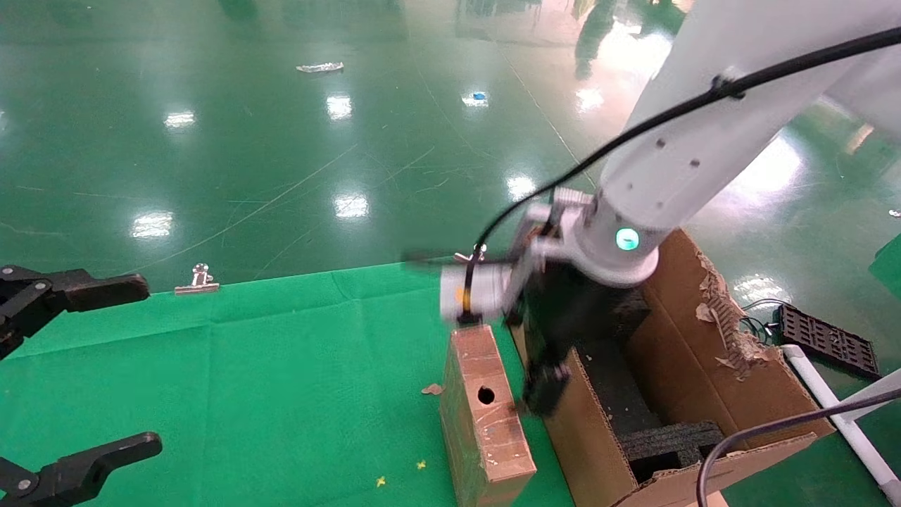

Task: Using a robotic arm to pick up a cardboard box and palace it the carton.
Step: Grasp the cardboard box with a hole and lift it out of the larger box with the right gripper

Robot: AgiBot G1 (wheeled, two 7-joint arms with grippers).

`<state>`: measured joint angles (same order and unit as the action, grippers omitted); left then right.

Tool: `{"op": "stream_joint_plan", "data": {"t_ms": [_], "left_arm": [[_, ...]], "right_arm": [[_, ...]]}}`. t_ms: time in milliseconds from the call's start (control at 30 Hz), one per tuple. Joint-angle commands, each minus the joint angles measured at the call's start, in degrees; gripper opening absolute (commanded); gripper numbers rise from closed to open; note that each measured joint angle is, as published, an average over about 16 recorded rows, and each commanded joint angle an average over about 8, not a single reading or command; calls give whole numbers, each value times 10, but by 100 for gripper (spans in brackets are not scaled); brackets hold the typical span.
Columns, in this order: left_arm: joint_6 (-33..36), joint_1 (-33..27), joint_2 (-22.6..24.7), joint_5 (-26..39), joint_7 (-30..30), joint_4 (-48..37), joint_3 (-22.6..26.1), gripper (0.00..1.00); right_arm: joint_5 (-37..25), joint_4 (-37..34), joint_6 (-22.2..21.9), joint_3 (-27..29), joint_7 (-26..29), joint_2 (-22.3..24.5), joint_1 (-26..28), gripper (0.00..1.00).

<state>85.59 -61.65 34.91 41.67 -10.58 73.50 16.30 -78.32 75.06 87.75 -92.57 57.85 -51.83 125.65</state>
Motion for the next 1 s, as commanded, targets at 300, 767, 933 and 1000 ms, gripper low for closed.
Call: {"op": "stream_joint_plan", "data": {"t_ms": [300, 767, 933, 1000], "left_arm": [[0, 0, 0, 0, 0, 0, 0, 100], [0, 0, 0, -1, 0, 0, 1, 100], [-1, 0, 0, -1, 1, 0, 1, 70], [-1, 0, -1, -1, 1, 0, 1, 45]], "right_arm": [[69, -97, 2, -8, 185, 6, -13, 100], [73, -159, -11, -28, 233, -35, -55, 91], [69, -157, -15, -31, 233, -42, -60, 32], [66, -154, -16, -33, 235, -42, -61, 9]]}}
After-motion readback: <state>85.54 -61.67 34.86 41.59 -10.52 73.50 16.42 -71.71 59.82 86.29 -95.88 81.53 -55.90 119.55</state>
